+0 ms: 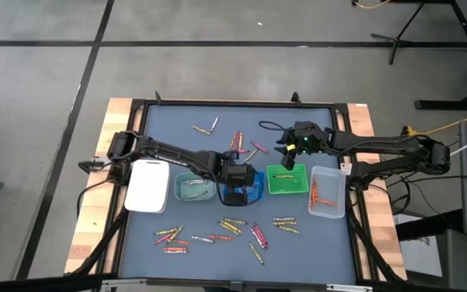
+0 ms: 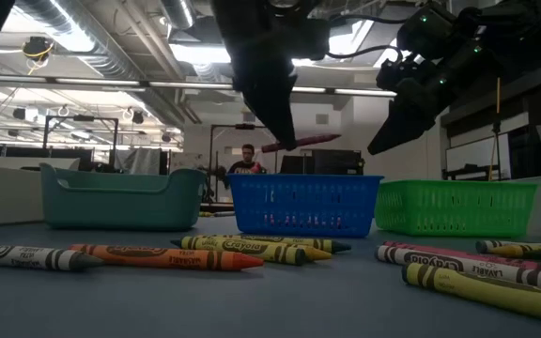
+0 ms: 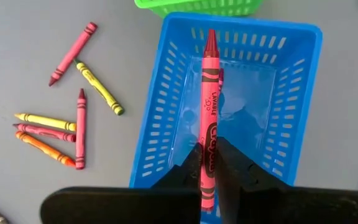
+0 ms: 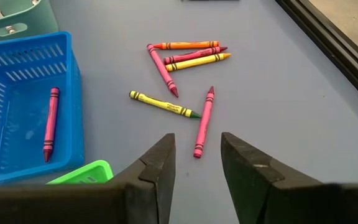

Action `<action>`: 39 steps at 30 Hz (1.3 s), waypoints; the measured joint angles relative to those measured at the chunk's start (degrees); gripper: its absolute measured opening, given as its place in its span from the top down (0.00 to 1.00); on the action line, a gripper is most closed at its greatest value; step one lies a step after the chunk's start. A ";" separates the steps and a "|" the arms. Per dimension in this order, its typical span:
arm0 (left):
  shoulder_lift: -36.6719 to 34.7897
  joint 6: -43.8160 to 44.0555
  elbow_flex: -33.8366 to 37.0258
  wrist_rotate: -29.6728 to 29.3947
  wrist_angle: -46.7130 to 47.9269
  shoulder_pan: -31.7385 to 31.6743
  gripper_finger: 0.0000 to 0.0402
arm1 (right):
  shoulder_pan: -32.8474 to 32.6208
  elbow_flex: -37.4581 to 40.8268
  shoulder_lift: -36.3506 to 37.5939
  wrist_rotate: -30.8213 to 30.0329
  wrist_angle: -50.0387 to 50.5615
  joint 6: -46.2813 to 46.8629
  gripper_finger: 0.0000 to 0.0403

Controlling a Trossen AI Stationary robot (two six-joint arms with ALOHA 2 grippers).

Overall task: Sort crayons
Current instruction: Put the red crayon into the blue bin

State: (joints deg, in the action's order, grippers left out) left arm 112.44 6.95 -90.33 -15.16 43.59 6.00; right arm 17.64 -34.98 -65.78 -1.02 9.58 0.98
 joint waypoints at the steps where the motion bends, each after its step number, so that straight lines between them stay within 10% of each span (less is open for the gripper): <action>1: 0.00 0.01 0.01 0.03 0.08 0.00 0.97 | 0.00 0.00 0.00 -0.21 0.00 0.01 0.69; 16: 0.00 -0.05 0.01 -0.35 -1.40 0.00 0.73 | 0.01 0.00 -0.11 -1.53 -1.22 -0.01 0.69; 39: 0.00 0.12 0.03 -0.42 -1.66 0.04 0.77 | 1.28 -0.04 -25.68 -1.88 -23.67 -3.53 0.69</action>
State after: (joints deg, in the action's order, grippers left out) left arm 112.44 7.07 -90.30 -15.57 41.93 6.04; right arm 18.92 -35.03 -91.46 -2.90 -14.09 -2.55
